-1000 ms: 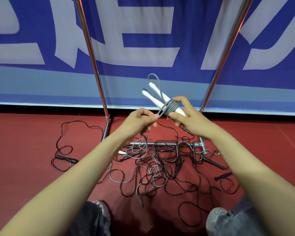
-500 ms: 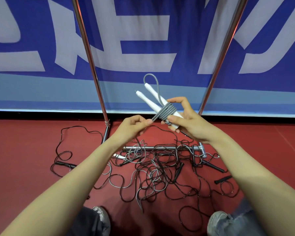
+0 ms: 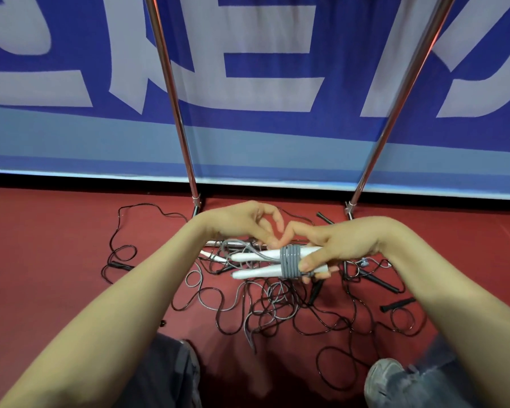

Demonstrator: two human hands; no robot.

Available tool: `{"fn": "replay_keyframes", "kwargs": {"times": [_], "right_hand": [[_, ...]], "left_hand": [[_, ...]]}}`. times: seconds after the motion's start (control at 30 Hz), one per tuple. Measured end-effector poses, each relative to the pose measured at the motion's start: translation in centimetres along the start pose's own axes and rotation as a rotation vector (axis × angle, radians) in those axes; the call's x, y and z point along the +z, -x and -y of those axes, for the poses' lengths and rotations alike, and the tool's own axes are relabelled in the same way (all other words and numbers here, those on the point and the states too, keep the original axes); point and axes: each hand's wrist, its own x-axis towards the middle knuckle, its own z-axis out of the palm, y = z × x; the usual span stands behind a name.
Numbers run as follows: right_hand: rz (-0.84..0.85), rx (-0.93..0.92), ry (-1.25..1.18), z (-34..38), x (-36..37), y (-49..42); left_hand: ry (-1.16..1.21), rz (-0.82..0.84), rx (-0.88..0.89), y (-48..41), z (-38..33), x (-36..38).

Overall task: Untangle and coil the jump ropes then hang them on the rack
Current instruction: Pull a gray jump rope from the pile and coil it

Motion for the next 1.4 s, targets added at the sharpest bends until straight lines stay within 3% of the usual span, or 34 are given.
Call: {"fn": "replay_keyframes", "kwargs": {"times": [0.13,0.3,0.5,0.67,0.73,0.87,1.13,1.23,1.4], "right_hand": [[-0.170,0.179,0.210,0.0,0.2,-0.5],[-0.503,0.218,0.532,0.0,0.0,-0.8],[-0.764,0.076,0.440,-0.3,-0.3,-1.2],[-0.929,0.102,0.520,-1.1,-1.4,-1.5],[-0.953,0.072,0.470,-0.9,-1.4,-1.3],[-0.942,-0.062,0.258,-0.7,-1.5,-1.2],[-0.801,-0.399,-0.217,0.0,-1.0,-1.5],[-0.787,-0.415,-0.199,0.1,-0.9,-1.2],[-0.823,-0.378,-0.162,0.3,-0.5,-1.2]], "left_hand": [[-0.213,-0.225,0.020,-0.6,-0.9,1.0],[-0.075,-0.579,0.158,-0.3,-1.7,2.9],[-0.039,-0.798,0.328,-0.5,-2.1,3.6],[-0.243,-0.855,0.295,-0.4,-2.0,3.5],[-0.046,-0.842,0.236,-0.6,-2.1,3.4],[0.589,-0.753,0.152,-0.9,-2.1,3.0],[1.011,-0.621,0.225,-1.1,-2.2,3.2],[0.983,-0.614,0.223,-1.2,-2.1,3.1],[0.732,-0.693,0.217,-1.5,-1.8,3.6]]}}
